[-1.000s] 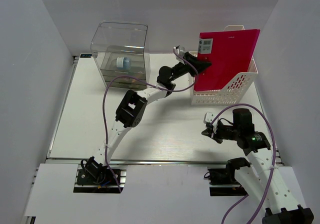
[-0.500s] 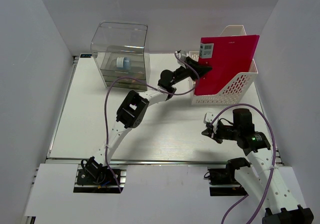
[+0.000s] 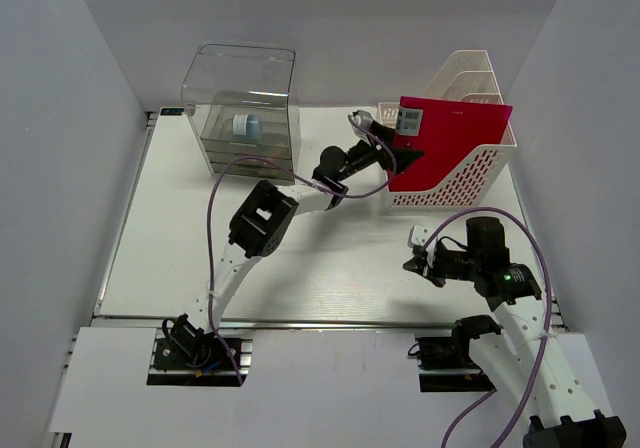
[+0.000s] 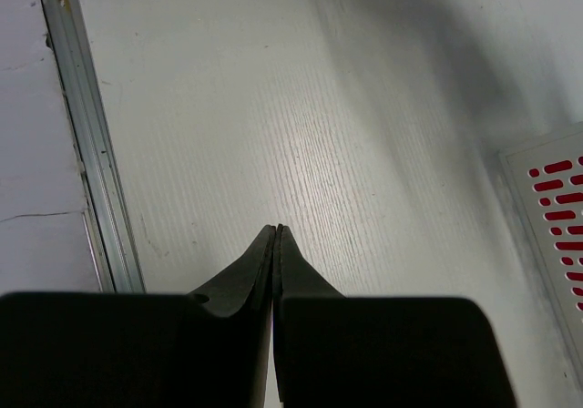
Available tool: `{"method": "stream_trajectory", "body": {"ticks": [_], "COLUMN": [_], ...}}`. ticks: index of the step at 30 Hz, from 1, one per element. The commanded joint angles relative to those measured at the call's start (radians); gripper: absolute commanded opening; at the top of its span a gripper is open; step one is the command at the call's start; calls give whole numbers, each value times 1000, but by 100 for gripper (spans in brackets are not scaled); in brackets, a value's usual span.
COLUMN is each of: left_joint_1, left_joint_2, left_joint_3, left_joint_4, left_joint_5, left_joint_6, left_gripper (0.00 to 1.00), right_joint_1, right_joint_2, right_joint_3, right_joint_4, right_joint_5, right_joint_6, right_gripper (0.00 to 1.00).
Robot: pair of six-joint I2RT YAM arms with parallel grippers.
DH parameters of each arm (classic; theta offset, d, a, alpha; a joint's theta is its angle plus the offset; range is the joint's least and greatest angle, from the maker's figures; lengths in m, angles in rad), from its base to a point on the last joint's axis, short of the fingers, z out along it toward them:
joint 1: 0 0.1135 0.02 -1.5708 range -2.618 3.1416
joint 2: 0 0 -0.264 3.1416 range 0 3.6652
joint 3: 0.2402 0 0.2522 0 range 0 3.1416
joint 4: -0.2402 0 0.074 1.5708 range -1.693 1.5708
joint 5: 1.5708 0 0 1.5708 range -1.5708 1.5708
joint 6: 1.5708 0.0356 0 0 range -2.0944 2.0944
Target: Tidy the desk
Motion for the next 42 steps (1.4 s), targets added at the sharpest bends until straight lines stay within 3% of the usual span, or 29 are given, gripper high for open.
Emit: {"method": "stream_trajectory", "body": {"ticks": [1,5,9,11,12,14,15,17,21,23,24,28,33,42], "left_joint_1": [-7,-7,-7,-7,-7,-7,-7,-7,5,17,18,18,7,-4], "left_joint_2": [-196,-381,-674,-771,-870,-969,-1023,-1173,-1408,-1547,-1596,-1877,-1996,-2000], "left_joint_3": [-76,-274,-507,-624,-662,-766,-794,-860,-922,-986,-1020,-1173,-1328,-1298], "left_joint_4": [8,-15,-117,-172,-234,-312,-428,-580,-1111,-1301,-1337,-1461,-1471,-1561], "left_joint_5": [-53,-140,-197,-185,-161,-122,-104,-87,-140,-214,-275,-392,-467,-489], "left_joint_6": [44,116,248,280,300,316,333,383,489,542,560,603,595,595], "left_gripper": [98,98,98,98,98,98,98,98,98,98,98,98,98,98], "right_joint_1": [-12,-19,-28,-32,-31,-40,-37,-39,-49,-54,-60,-74,-97,-152], "right_joint_2": [-2,-4,-5,-7,-5,-7,-5,-11,-2,-4,-10,-24,2,-15], "right_joint_3": [22,25,25,24,22,22,21,18,15,12,2,1,-1,5], "right_joint_4": [-6,-6,17,42,51,101,117,170,305,338,373,404,407,386], "right_joint_5": [-27,-32,-15,-3,9,37,75,129,307,382,413,494,510,490], "right_joint_6": [-16,-16,16,39,67,114,172,251,427,513,538,602,598,517], "right_gripper": [0,0,0,7,18,28,38,43,47,49,55,63,63,54]}}
